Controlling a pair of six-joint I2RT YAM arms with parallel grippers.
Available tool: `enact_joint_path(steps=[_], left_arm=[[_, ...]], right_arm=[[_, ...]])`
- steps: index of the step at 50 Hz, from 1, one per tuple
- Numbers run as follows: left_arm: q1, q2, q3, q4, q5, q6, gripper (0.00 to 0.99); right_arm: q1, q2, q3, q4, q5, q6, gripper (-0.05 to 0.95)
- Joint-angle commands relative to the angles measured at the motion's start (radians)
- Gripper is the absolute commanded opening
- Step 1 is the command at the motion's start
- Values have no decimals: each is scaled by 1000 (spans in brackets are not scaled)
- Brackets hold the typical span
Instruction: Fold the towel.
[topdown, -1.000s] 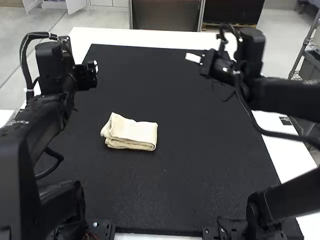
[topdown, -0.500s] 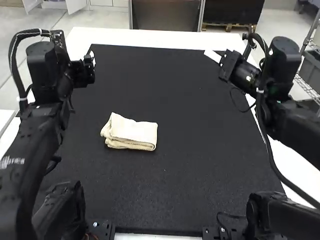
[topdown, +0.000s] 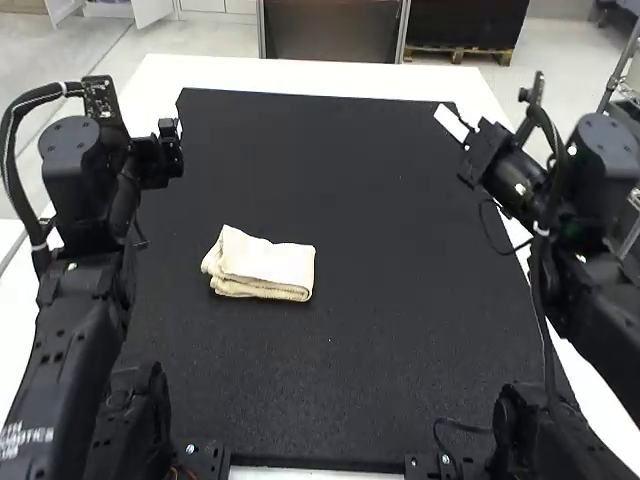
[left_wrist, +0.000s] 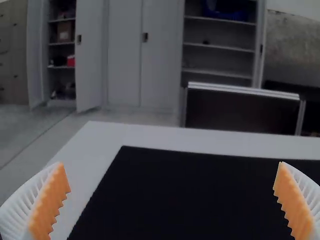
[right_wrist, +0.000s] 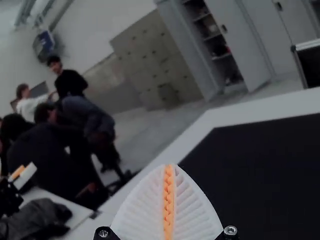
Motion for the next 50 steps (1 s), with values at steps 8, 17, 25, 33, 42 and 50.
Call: enact_joint_path(steps=[8,17,25,33,42,50], left_arm=[[-12,-128,2,30,-23,-100,959],[-9,-215,-18,28,-5,-103,959],[0,-221,-41,33,21,-4,959],[-4,-244,-78,76,48,19,959],[-18,-293,-87,79,74,22,959],[-52,-299,-89,77,75,40,959]], right_arm=[[-82,-233,-1,-32,-47,96,-20],[-90,-325,-7,-98,-48,101,-20],[-90,-379,-15,-142,2,62,-20],[-90,-443,-30,-158,67,-10,134],[-101,-505,-36,-179,81,-37,277],[-128,-529,-41,-188,82,-62,459]])
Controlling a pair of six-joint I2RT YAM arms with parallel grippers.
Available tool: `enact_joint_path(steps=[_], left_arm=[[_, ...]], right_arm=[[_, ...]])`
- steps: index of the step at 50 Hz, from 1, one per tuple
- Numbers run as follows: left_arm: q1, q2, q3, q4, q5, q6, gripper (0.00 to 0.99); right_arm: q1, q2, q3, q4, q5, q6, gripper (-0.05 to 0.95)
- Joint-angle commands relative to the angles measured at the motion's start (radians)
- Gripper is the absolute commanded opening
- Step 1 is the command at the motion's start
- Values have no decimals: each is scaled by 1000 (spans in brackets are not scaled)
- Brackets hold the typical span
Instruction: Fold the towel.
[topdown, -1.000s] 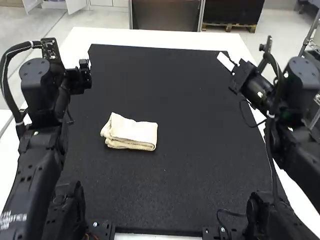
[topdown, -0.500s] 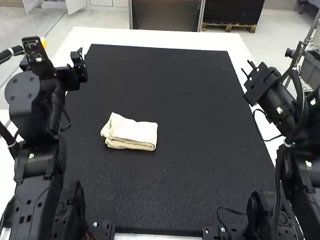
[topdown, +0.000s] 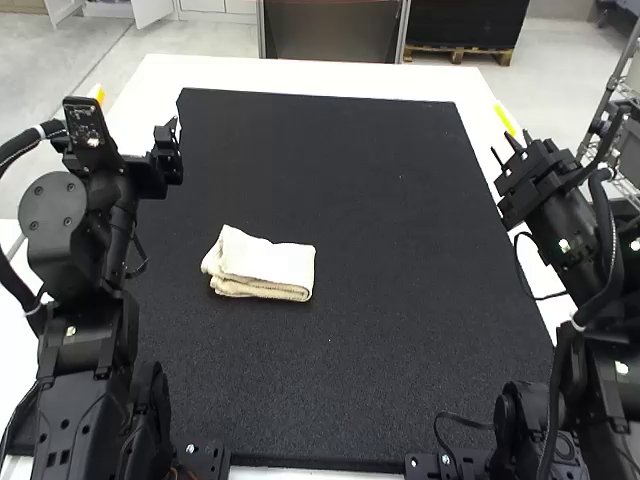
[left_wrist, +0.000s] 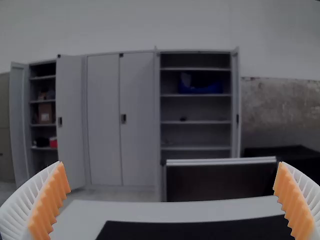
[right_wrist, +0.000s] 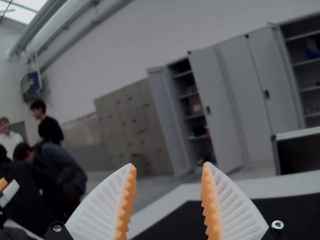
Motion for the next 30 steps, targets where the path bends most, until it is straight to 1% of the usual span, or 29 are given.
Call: enact_joint_path(steps=[1,2,5,8,9,10,13,16,18,20,22,23,24,25,26,28,30], left_arm=[[-25,-10,6,6,17,25,959],[-30,-11,6,5,17,25,959],[-45,-11,6,5,16,29,959],[-59,-13,6,0,13,54,959],[-65,-13,0,-1,13,62,959],[-70,-13,-4,-3,13,69,959],[-82,-13,-14,-4,16,106,959],[-94,-15,-28,-4,19,111,959],[-102,-16,-34,-1,20,112,959],[-108,-19,-40,6,25,118,959],[-111,-24,-43,12,29,147,959],[-113,-25,-45,17,31,160,959],[-114,-28,-50,22,29,161,959],[-114,-33,-54,29,26,161,959],[-116,-38,-63,43,22,160,959],[-116,-47,-77,65,17,157,959],[-114,-61,-91,72,16,161,959]], right_arm=[[-35,-24,1,6,21,-36,490],[-39,-27,0,6,21,-37,518],[-54,-31,0,9,21,-41,656],[-68,-33,0,12,25,-54,805],[-74,-33,0,12,35,-62,869],[-79,-34,0,12,39,-65,908],[-90,-44,-6,23,62,-105,916],[-101,-54,-13,32,113,-142,916],[-107,-53,-17,35,148,-149,916],[-110,-54,-23,37,168,-195,902],[-111,-54,-26,37,170,-228,902],[-111,-53,-28,38,199,-263,908],[-111,-53,-33,38,246,-280,908],[-111,-53,-34,40,260,-284,908],[-110,-54,-39,44,257,-291,908],[-111,-53,-49,55,248,-338,908],[-111,-53,-62,57,222,-372,908]])
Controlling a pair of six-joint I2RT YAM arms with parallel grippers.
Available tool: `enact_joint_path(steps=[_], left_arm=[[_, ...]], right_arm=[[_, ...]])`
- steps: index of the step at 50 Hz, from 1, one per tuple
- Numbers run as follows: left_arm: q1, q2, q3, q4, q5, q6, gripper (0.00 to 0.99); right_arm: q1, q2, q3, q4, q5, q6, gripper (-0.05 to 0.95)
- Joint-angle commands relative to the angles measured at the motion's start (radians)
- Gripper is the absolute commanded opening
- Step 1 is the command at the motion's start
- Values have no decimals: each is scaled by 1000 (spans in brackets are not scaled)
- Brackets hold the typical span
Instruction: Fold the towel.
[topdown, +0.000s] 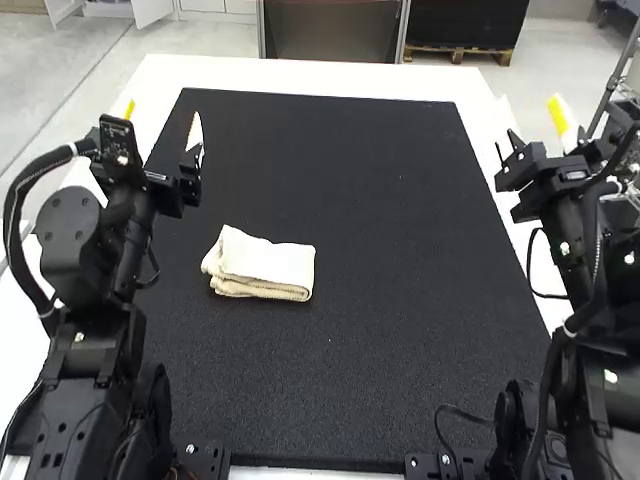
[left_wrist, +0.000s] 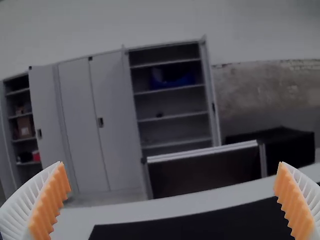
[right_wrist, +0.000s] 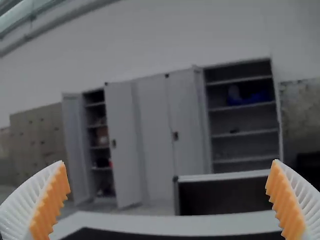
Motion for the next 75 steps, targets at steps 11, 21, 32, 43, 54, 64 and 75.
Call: enact_joint_path(steps=[11,21,32,43,54,64,75], left_arm=[[-7,-99,-61,31,10,42,959],[-16,-99,-69,30,56,31,959],[-18,-99,-100,73,52,17,959],[-15,-99,-166,-30,16,48,959],[7,-99,-166,-140,15,-21,959],[4,-99,-166,-271,32,23,959],[19,-99,-166,-331,18,127,959]], right_arm=[[-12,-15,-115,49,-35,-299,908],[-11,-15,-264,184,167,-510,908],[-6,-15,-294,15,207,-523,908],[-9,-15,-296,-92,204,-388,908],[-9,-13,-294,-252,192,-243,908],[-11,-15,-296,-344,197,-261,910],[-14,-15,-296,-344,197,-264,910]])
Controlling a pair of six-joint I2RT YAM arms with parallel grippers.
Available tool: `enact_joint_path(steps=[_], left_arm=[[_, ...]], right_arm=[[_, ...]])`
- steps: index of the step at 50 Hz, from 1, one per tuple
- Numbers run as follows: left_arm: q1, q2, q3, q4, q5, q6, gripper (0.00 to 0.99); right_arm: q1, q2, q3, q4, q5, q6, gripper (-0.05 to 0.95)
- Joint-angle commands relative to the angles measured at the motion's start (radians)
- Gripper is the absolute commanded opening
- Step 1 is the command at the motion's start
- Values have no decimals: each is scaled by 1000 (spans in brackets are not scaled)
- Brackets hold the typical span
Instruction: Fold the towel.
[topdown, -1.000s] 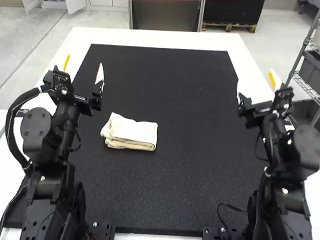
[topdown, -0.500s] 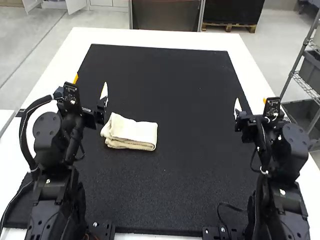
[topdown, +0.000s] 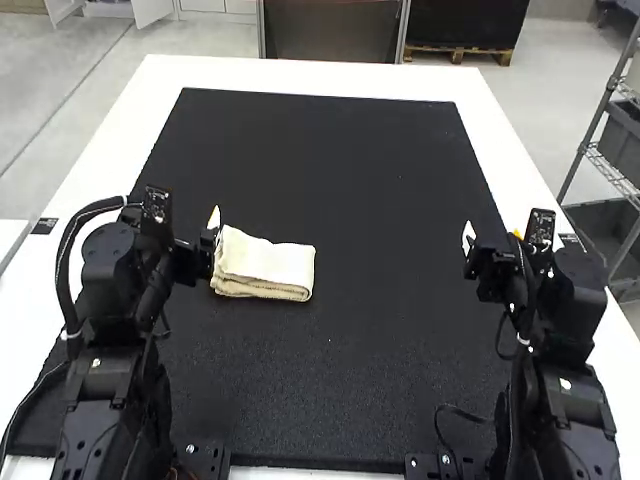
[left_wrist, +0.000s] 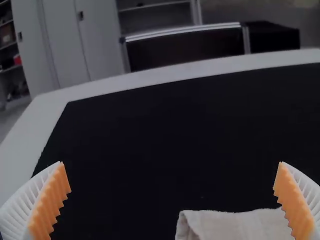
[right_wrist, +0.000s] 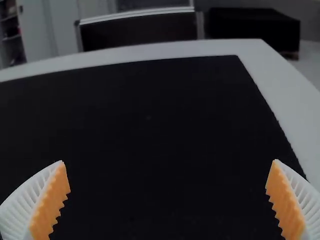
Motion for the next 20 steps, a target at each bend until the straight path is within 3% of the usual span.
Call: enact_joint_path(steps=[1,4,6,8,20], left_arm=[[17,-11,-4,5,-18,44,959],[30,-11,-4,-1,-33,39,959],[40,-11,-5,-4,-33,-11,959],[51,-11,-5,-6,-33,-31,959],[94,-11,-5,-6,-33,-33,959]], right_arm=[[-14,-15,-7,-27,4,10,910],[-14,-15,-7,-27,4,10,910],[-12,-15,-7,-29,5,10,908],[-14,-15,-7,-27,5,10,910],[-12,-15,-7,-29,5,10,910]])
